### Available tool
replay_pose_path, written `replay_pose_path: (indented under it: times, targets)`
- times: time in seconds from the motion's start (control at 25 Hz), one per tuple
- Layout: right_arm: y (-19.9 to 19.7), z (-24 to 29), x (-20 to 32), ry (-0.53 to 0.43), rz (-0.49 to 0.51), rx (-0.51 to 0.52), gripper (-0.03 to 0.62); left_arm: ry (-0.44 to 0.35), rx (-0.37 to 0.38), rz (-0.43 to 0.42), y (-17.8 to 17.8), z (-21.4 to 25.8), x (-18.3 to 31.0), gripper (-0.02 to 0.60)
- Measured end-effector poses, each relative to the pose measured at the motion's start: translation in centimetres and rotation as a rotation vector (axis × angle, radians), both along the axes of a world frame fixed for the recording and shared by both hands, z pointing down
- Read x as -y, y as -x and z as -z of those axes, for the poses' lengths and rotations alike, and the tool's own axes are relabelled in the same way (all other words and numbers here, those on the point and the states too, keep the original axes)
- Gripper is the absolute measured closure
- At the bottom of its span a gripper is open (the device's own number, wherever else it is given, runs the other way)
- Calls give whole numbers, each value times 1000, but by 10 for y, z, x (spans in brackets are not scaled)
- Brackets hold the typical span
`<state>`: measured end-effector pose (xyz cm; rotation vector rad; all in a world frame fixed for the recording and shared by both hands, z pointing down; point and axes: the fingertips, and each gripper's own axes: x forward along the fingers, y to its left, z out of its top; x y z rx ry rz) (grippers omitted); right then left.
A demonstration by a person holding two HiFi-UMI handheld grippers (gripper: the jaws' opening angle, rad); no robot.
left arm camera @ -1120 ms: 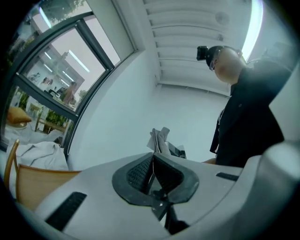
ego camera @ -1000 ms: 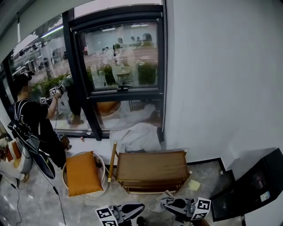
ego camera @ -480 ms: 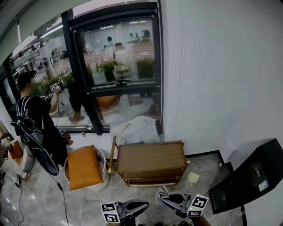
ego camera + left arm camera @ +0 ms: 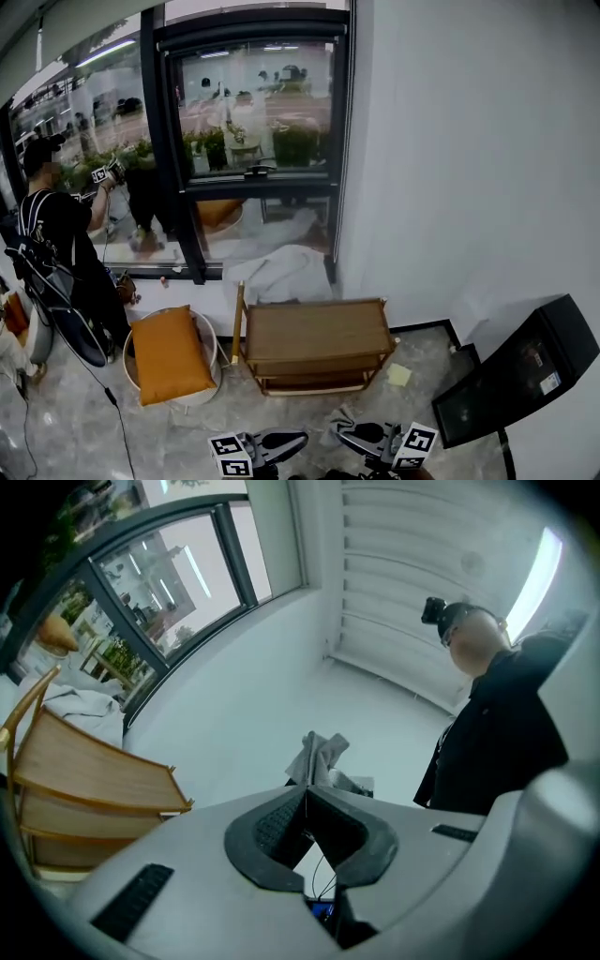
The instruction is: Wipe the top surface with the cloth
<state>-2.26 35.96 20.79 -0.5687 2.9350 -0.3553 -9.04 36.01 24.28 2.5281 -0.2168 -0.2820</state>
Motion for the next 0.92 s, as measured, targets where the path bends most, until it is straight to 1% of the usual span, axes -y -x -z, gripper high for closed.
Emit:
replay_pose_path:
  times: [0.08,0.16,0.24,0.28,0.4,0.44,0.56,0.64,0.72,0.8,0.92]
  targets:
    - [16,-11,-1,56,-5,4,559,53,27,16,12,-25,1,569]
    - [31,-15,-2,86,-5,-9,559,80,35,40,23,-35,-1,569]
    - [38,-18,-3,73,11,-23,559,79,40,37,28,-41,-6,569]
    - [38,-21,-2,61,16,-34,559,77,59,28,29,-48,-8,569]
    - [43,-19,5,25,13,-81,559,81,148,27,37,-74,-4,569]
    - [46,-16,5,18,14,-96,559,78,151,32,39,-74,-1,569]
    - [51,-13,7,18,14,-132,559,58,96,37,43,-53,5,569]
    - [54,-22,11,65,7,-172,559,37,57,37,46,-38,9,569]
    - [59,-27,11,89,13,-215,559,8,5,29,52,-22,9,569]
    - [66,-24,9,83,30,-212,559,-15,-34,21,57,-12,9,569]
    - [71,-20,7,92,40,-163,559,-41,-30,22,64,-8,12,569]
